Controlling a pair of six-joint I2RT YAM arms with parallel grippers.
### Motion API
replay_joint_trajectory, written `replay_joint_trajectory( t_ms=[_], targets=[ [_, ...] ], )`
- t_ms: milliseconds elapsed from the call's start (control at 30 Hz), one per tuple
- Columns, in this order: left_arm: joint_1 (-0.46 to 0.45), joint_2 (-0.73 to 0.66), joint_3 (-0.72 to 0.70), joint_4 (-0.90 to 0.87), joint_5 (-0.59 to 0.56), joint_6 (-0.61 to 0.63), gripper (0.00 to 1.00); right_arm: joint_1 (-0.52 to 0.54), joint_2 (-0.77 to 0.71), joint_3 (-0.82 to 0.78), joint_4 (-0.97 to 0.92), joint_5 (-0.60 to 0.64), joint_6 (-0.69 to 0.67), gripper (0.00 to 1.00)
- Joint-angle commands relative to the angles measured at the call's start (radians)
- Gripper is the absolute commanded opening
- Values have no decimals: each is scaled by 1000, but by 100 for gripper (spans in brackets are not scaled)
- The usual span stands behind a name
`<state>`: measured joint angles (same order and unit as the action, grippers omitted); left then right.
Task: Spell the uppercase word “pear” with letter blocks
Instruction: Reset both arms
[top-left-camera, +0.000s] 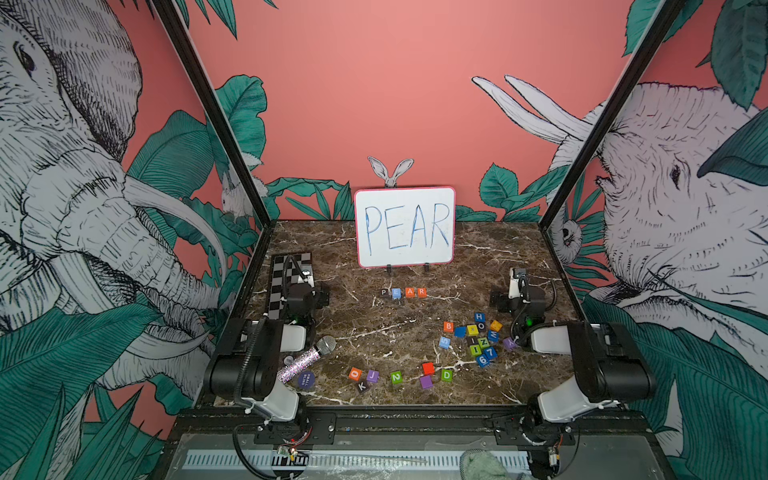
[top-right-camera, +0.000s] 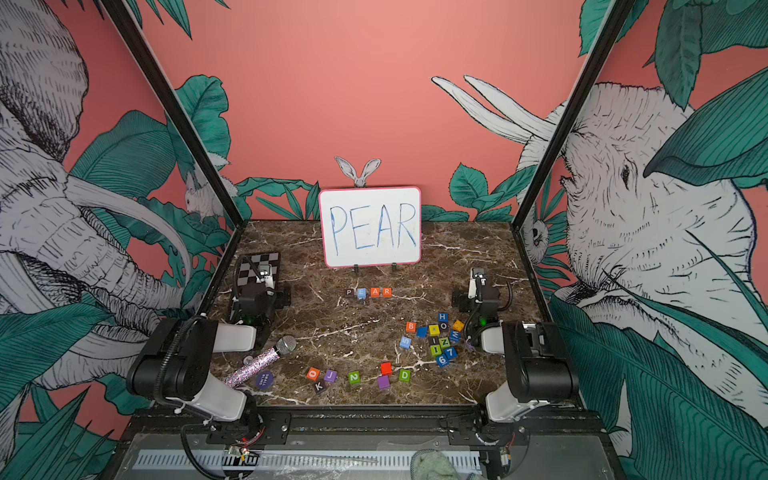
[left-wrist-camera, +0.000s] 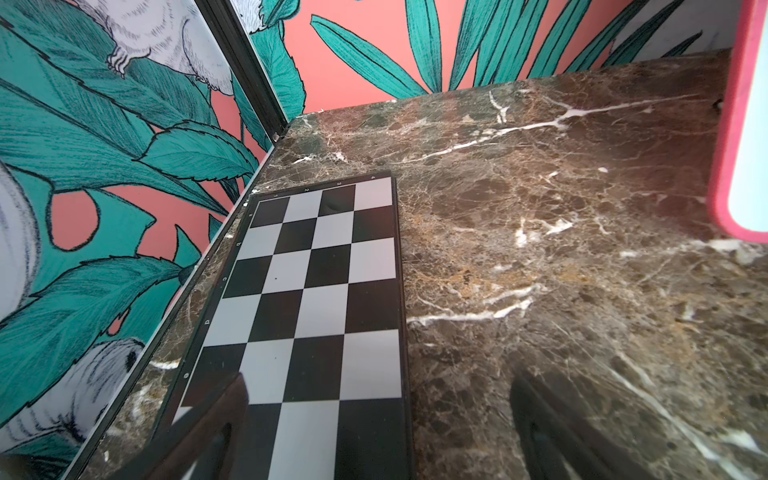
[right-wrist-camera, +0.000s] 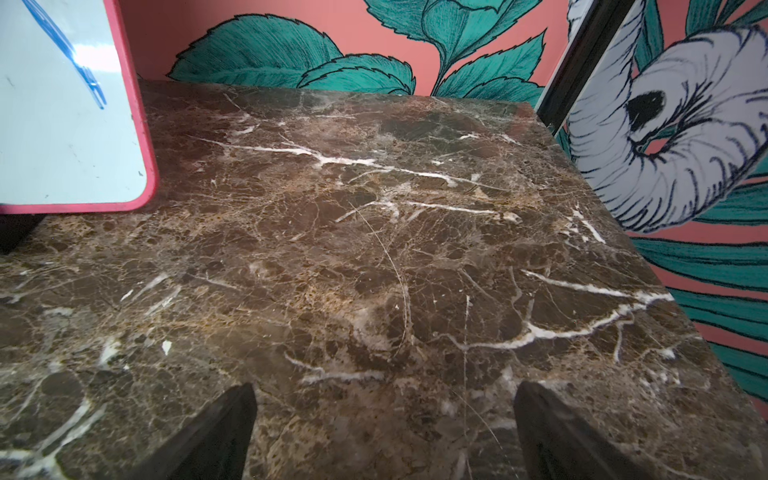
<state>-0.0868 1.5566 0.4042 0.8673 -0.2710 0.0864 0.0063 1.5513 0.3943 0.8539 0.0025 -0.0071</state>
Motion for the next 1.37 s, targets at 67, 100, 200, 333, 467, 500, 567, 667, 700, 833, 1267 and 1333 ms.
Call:
replay_joint_trajectory(
  t_ms=[67, 100, 200, 333, 467, 500, 567, 667, 700, 833, 1267, 1333],
  targets=[
    [3, -1, -12, 38, -8, -11, 99, -3, 3, 9, 33, -12, 2, 98],
    [3, -2, -11, 38, -8, -13, 99, -3, 3, 10, 33, -11, 2, 99],
    [3, -2, -11, 38, -9, -12, 99, -2, 3, 9, 36, -12, 3, 99],
    [3, -2, -11, 38, -8, -13, 99, -5, 3, 9, 36, -16, 2, 99],
    [2, -1, -11, 37, -8, -12, 99, -5, 3, 9, 36, -16, 2, 99],
    [2, -1, -11, 38, -8, -12, 99, -6, 3, 9, 36, -16, 3, 99],
    [2, -1, -11, 38, -8, -13, 99, -5, 3, 9, 36, -17, 3, 99],
    [2, -2, -10, 37, -8, -11, 99, -6, 4, 12, 33, -33, 1, 99],
    [3, -1, -11, 37, -8, -12, 99, -6, 4, 13, 31, -34, 1, 99],
    [3, -2, -10, 38, -8, -11, 99, -10, 4, 15, 29, -41, 2, 99],
    [2, -6, -17, 44, -8, -13, 99, -11, 6, 14, 30, -43, 2, 99],
    [2, -6, -16, 44, -8, -13, 99, -11, 4, 9, 36, -42, 4, 98]
  ],
)
